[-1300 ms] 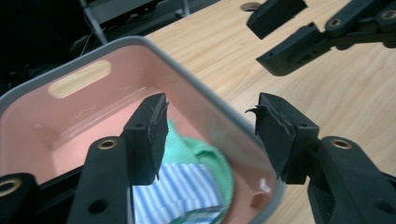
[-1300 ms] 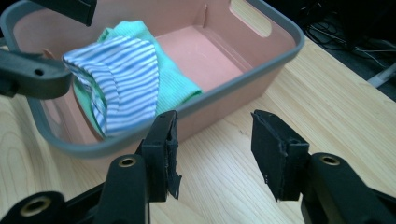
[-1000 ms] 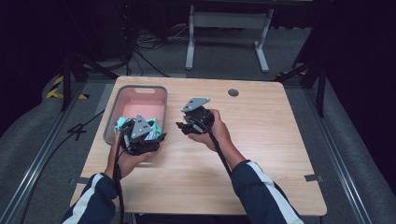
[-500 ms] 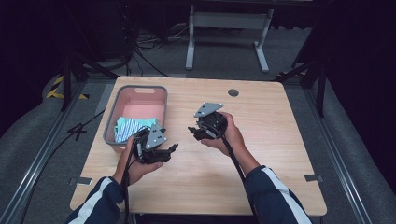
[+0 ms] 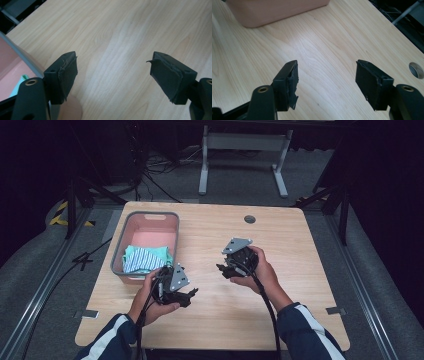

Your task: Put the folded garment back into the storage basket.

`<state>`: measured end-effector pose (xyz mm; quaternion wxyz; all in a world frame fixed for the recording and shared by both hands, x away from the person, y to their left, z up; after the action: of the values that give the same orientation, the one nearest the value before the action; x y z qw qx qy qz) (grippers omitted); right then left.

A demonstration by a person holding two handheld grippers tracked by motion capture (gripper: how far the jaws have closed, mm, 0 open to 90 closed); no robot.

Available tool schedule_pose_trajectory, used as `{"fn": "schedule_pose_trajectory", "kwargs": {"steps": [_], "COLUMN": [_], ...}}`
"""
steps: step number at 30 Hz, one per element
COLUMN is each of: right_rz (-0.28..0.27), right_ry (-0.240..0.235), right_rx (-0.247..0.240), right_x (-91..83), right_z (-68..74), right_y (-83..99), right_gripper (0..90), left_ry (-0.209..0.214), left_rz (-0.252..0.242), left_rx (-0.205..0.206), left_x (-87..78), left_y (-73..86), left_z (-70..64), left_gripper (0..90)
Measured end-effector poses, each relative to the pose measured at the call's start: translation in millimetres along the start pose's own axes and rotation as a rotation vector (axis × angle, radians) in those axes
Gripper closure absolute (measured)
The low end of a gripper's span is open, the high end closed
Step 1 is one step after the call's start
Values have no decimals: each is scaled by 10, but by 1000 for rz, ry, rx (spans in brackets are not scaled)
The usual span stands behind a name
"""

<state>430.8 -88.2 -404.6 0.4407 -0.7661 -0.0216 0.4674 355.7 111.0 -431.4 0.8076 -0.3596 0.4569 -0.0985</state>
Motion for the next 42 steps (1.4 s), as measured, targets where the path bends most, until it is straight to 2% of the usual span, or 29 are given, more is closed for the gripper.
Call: {"fn": "schedule_pose_trajectory", "kwargs": {"steps": [4, 8, 15, 16, 19, 24, 28, 37, 42], "right_rz": [-7, 1, 18, 23, 33, 35, 32, 16, 12], "right_ry": [7, 12, 23, 28, 28, 31, 25, 32, 22], "right_rx": [10, 16, 24, 25, 30, 40, 50, 86, 108], "right_x": [-72, -100, -138, -155, -177, -214, -246, -346, -399], "right_z": [-42, -80, -136, -144, -163, -201, -225, -277, -290], "right_y": [110, 218, 389, 460, 561, 698, 826, 1119, 1293], "right_gripper": [355, 349, 340, 338, 331, 327, 321, 321, 321], "left_ry": [13, 22, 59, 69, 69, 95, 92, 139, 164], "left_rz": [14, 55, 64, 70, 81, 94, 88, 82, 70], "left_rx": [22, 49, 69, 79, 94, 99, 100, 100, 60], "left_x": [34, 99, 170, 193, 209, 230, 245, 255, 240], "left_y": [40, 94, 150, 176, 205, 281, 334, 431, 506], "left_z": [-72, -153, -228, -258, -278, -313, -323, -361, -365], "left_gripper": [218, 203, 199, 199, 199, 192, 193, 190, 192]}}
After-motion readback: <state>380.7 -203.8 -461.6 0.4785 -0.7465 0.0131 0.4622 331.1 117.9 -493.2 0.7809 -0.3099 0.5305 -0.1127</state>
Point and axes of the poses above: each handheld gripper's, and its own axes: x roughly forward along the jaws, y roughly out of its underside, z roughly to its left, the point moved 4 cm from there along x, roughly forward along the jaws, and after that the axes turned 6 degrees about x, right-handed, at the moved point
